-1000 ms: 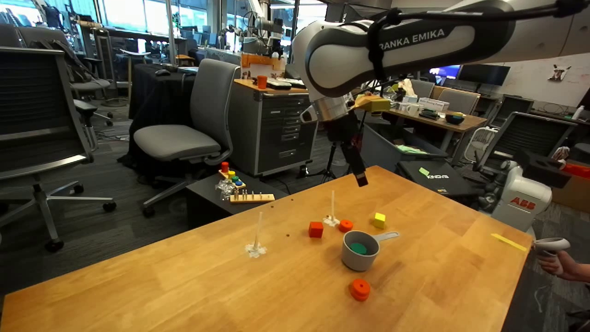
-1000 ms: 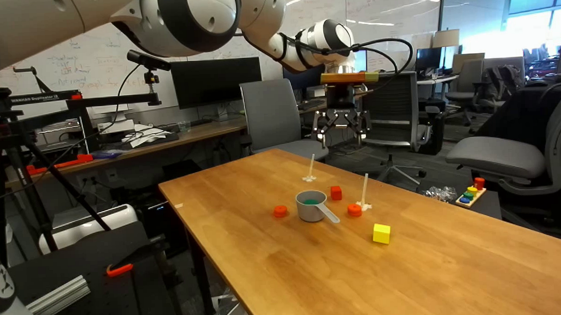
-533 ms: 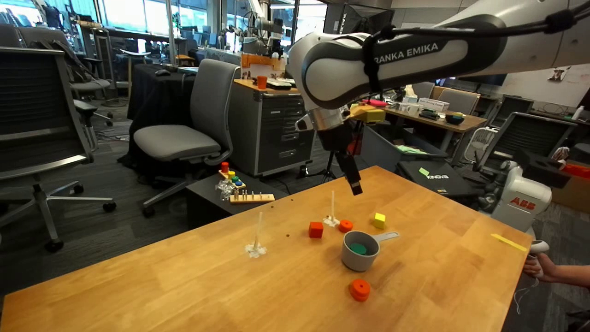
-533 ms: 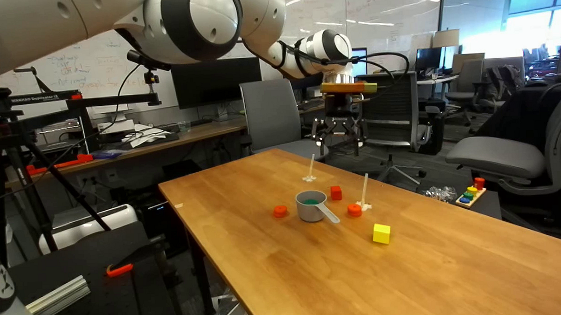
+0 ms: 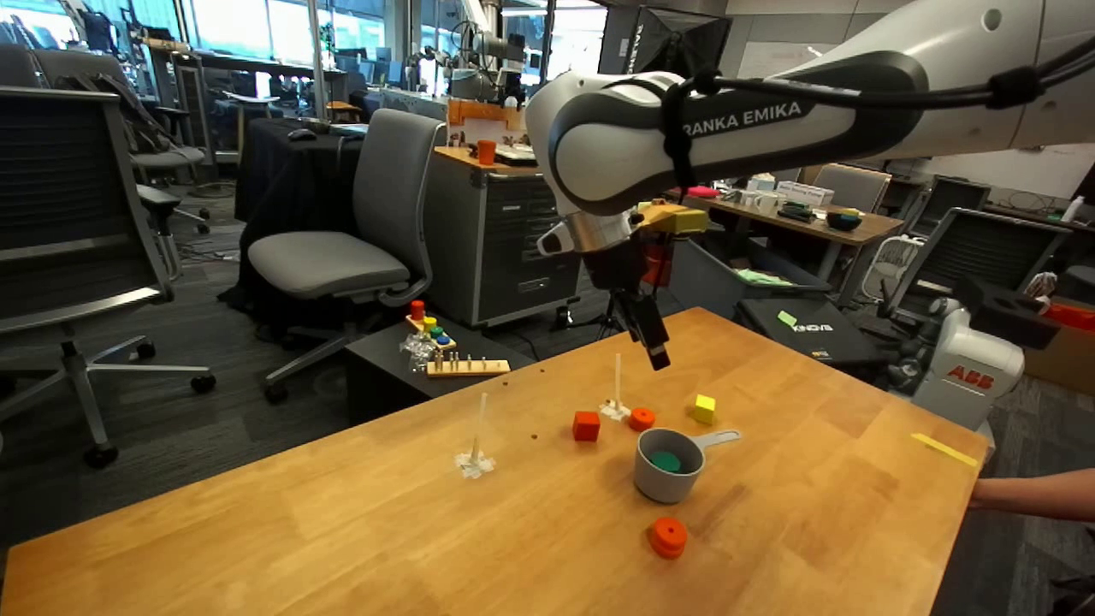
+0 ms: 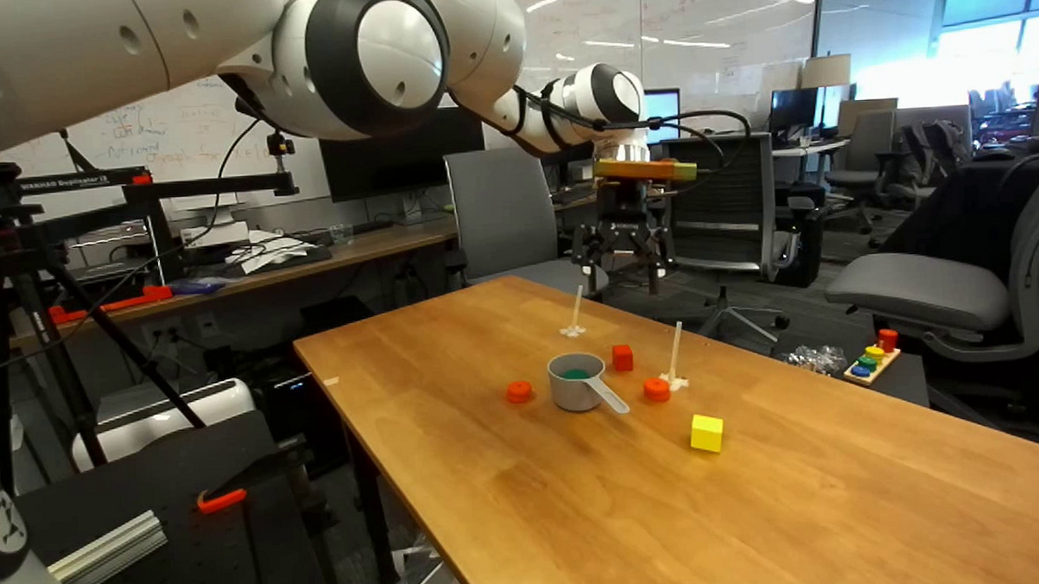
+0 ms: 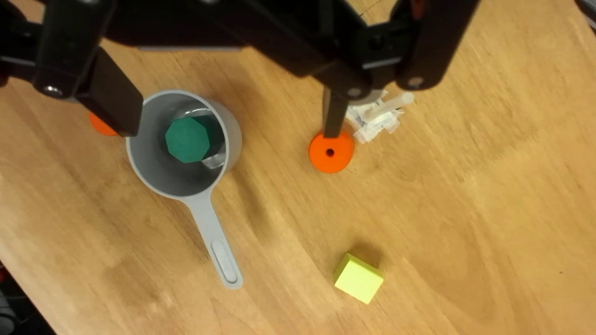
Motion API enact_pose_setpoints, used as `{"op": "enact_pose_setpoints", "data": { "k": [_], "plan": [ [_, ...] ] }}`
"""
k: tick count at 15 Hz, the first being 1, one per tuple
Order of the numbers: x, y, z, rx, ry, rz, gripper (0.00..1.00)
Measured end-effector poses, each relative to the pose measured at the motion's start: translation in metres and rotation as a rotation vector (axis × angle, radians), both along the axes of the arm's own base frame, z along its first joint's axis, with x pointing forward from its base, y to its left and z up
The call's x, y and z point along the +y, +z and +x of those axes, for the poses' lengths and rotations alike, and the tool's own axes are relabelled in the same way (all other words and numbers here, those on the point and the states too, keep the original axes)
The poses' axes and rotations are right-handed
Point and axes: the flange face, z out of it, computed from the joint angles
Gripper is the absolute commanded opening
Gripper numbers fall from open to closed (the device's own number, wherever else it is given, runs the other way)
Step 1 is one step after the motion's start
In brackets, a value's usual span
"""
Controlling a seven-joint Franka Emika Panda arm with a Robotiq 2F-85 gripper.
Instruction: Put the green, orange and yellow b=objects and put them in the pot
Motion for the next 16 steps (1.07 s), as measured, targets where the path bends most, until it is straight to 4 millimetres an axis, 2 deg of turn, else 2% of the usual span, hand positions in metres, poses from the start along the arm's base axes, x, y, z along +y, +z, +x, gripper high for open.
{"op": "enact_pose_setpoints", "data": {
  "k": [8, 16],
  "plan": [
    [-0.0103, -0.0033, -0.0006, 0.048, 0.029, -0.009, 1.0],
    [-0.0082, 0.0007, -0.003, 0.066, 0.032, -0.011, 1.0]
  ]
}}
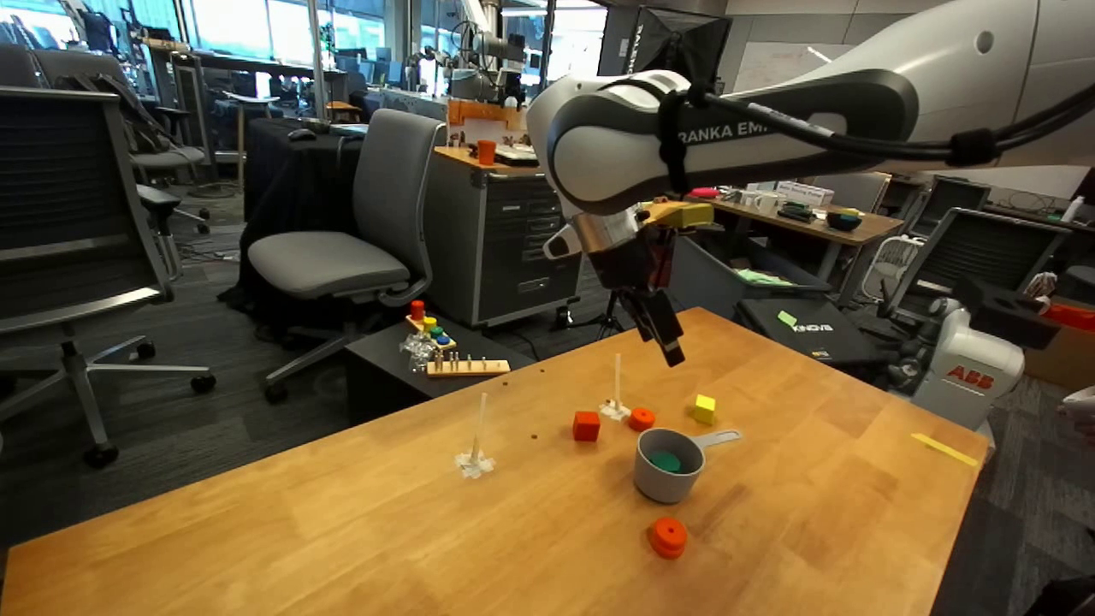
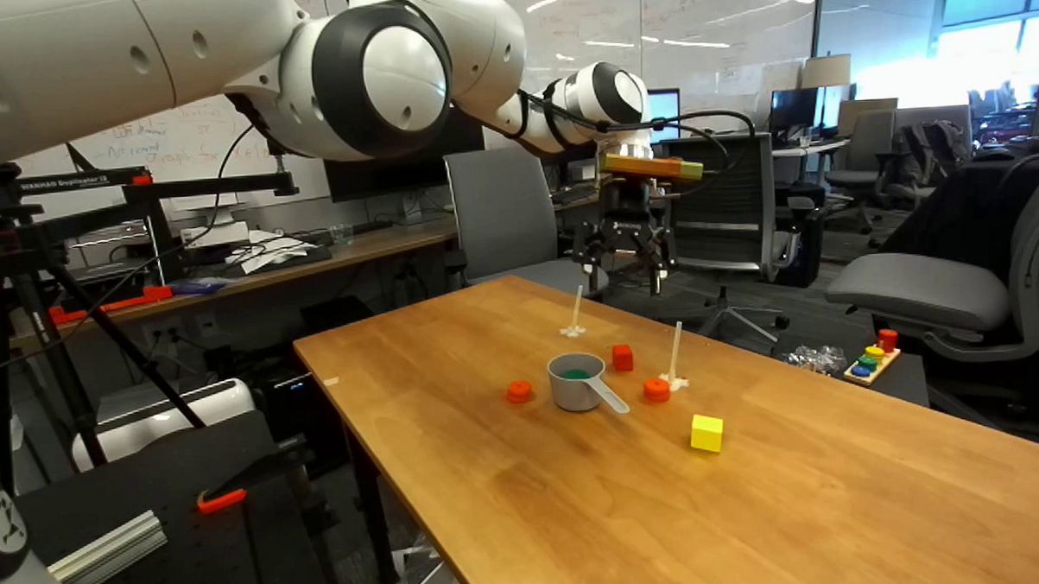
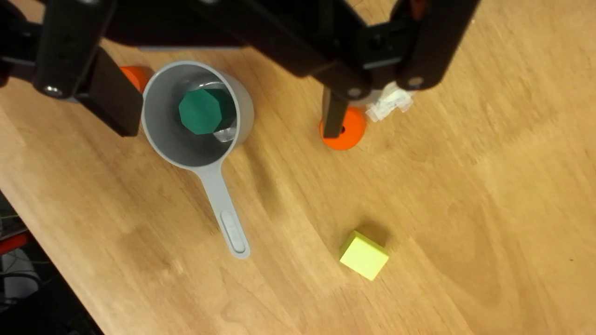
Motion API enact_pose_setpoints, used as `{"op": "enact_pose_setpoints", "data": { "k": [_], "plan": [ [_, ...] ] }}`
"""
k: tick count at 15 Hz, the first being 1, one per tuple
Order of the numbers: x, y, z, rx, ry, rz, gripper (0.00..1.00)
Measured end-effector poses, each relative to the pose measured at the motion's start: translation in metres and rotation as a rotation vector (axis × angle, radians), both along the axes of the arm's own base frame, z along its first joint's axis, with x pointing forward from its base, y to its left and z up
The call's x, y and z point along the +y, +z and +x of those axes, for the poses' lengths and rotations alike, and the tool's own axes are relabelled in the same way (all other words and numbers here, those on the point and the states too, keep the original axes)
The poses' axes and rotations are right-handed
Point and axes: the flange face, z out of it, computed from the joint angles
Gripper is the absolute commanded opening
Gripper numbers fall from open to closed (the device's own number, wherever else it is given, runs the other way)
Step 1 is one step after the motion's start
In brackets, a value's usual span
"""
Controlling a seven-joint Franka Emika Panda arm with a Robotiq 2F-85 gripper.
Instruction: Put the green, orange and yellow b=objects and put them in the pot
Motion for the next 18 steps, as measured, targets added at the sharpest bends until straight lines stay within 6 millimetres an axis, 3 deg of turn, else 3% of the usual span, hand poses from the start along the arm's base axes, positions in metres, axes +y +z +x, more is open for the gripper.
{"op": "enact_pose_setpoints", "data": {
  "k": [9, 18],
  "plan": [
    [0.002, -0.008, 0.003, -0.015, 0.037, -0.004, 1.0],
    [0.047, -0.032, 0.004, -0.078, 0.16, 0.038, 1.0]
  ]
}}
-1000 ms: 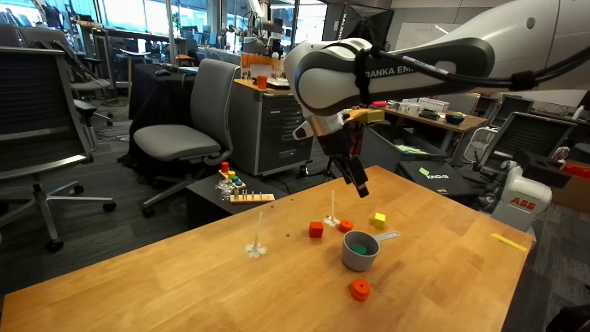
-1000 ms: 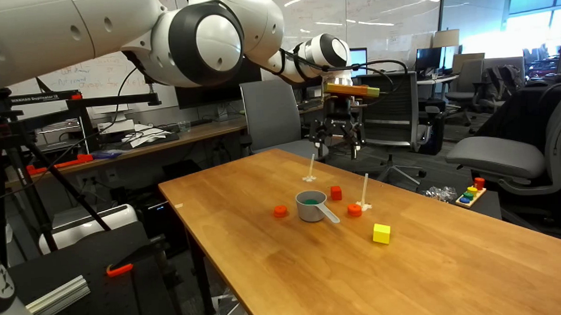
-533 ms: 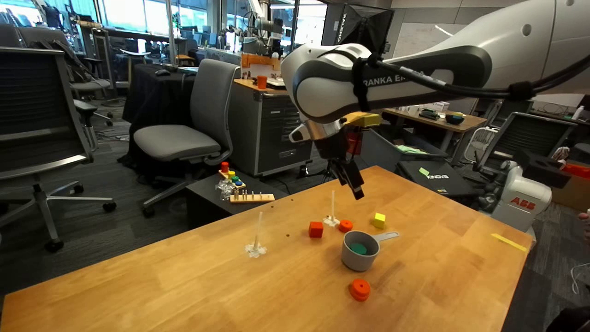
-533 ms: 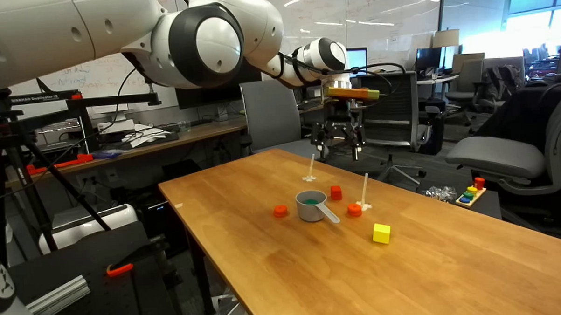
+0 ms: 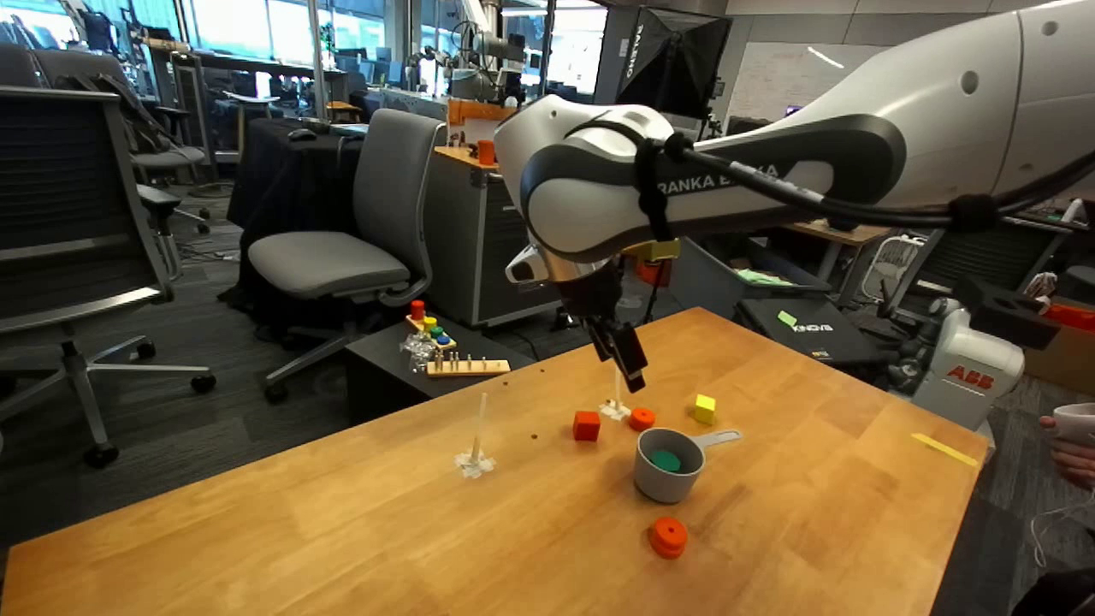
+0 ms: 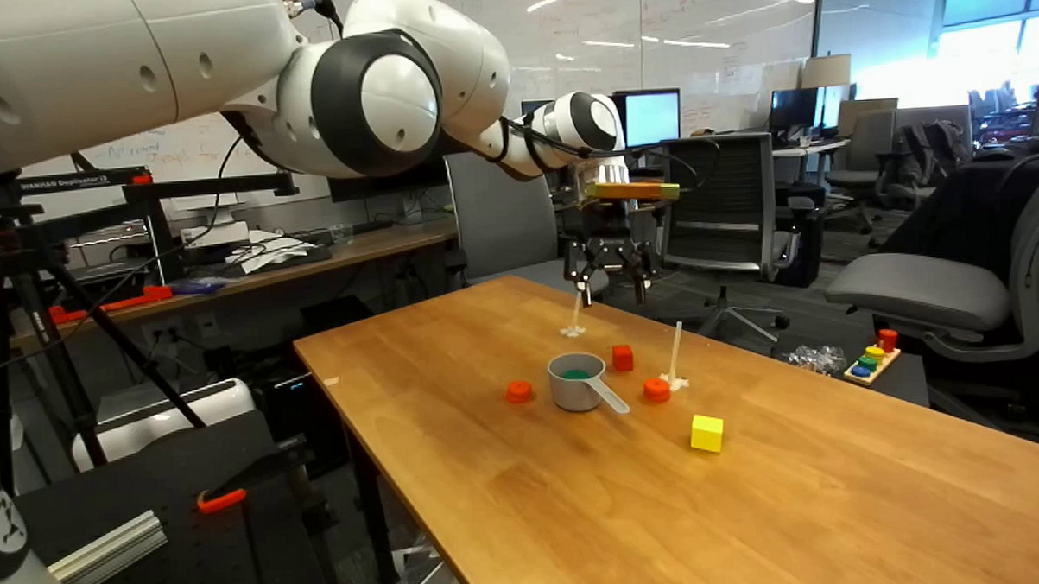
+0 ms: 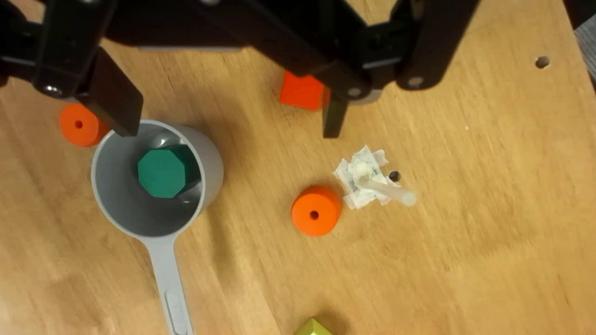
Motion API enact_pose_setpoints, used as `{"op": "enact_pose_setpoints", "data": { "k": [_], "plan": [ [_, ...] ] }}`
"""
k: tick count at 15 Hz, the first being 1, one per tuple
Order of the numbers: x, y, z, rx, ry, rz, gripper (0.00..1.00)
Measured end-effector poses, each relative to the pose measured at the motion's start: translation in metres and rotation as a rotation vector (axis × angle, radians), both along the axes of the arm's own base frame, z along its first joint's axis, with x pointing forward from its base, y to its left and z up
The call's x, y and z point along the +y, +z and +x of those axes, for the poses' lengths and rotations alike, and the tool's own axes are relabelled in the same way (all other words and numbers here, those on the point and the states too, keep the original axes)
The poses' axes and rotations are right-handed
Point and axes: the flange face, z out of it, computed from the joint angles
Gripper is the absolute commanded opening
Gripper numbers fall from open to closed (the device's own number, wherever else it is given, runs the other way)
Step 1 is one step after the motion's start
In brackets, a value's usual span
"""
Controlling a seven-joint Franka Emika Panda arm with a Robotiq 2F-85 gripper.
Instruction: Put the green, orange and yellow b=objects and put them in the pot
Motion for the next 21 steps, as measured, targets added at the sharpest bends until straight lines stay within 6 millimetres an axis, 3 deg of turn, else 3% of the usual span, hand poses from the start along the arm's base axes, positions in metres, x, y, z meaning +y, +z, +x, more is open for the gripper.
{"op": "enact_pose_setpoints", "data": {
  "k": [12, 21],
  "plan": [
    [-0.003, -0.034, 0.0, 0.0, 0.026, 0.01, 1.0],
    [0.005, -0.081, -0.011, 0.011, 0.06, -0.043, 1.0]
  ]
}}
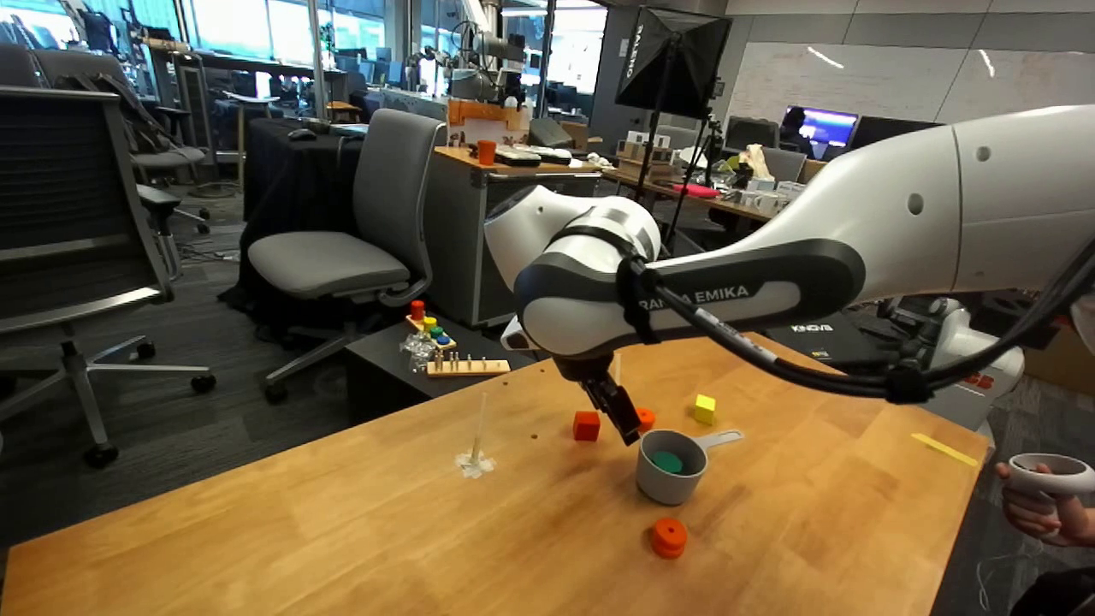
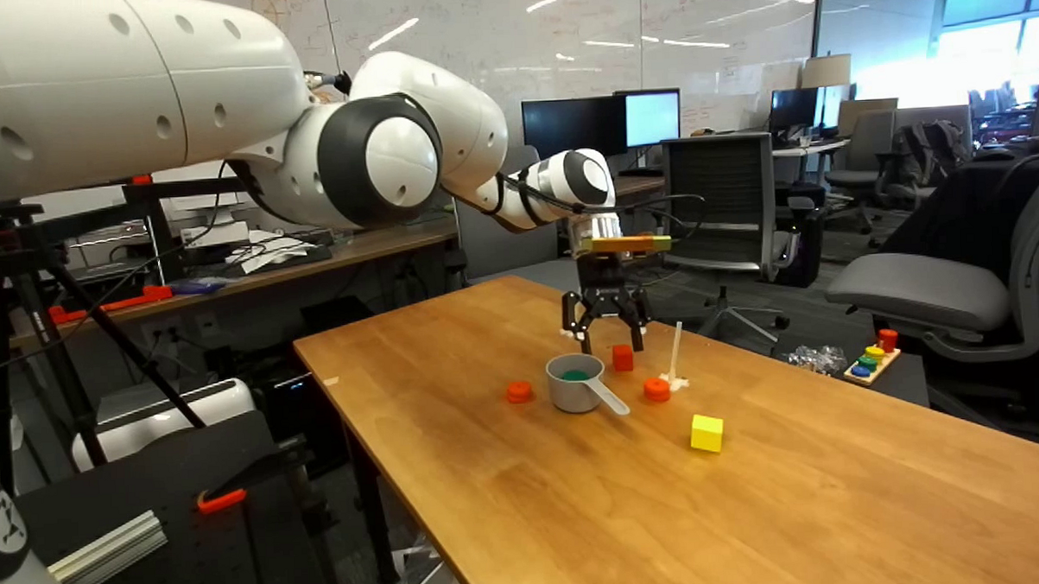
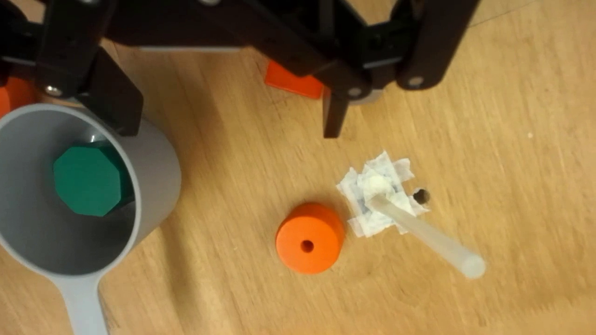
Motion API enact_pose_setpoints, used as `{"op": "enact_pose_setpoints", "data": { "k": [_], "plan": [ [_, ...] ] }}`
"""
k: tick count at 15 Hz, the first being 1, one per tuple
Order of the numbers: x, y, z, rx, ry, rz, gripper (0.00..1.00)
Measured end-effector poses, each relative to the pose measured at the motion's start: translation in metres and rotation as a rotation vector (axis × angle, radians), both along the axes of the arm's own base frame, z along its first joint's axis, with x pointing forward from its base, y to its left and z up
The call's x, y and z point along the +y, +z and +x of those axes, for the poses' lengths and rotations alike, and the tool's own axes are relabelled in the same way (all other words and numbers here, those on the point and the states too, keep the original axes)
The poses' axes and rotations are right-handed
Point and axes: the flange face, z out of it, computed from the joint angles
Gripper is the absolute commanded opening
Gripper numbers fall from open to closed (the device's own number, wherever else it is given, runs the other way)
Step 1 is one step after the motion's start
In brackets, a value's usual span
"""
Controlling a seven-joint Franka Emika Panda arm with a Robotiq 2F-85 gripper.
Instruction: Put the green, orange and yellow b=objects and put them in the pot
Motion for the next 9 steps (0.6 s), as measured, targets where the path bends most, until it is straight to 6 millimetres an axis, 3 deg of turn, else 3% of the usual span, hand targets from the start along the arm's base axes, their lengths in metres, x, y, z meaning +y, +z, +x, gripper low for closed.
{"op": "enact_pose_setpoints", "data": {
  "k": [9],
  "plan": [
    [-0.0017, -0.0022, 0.0056, -0.045, 0.02, -0.015, 1.0]
  ]
}}
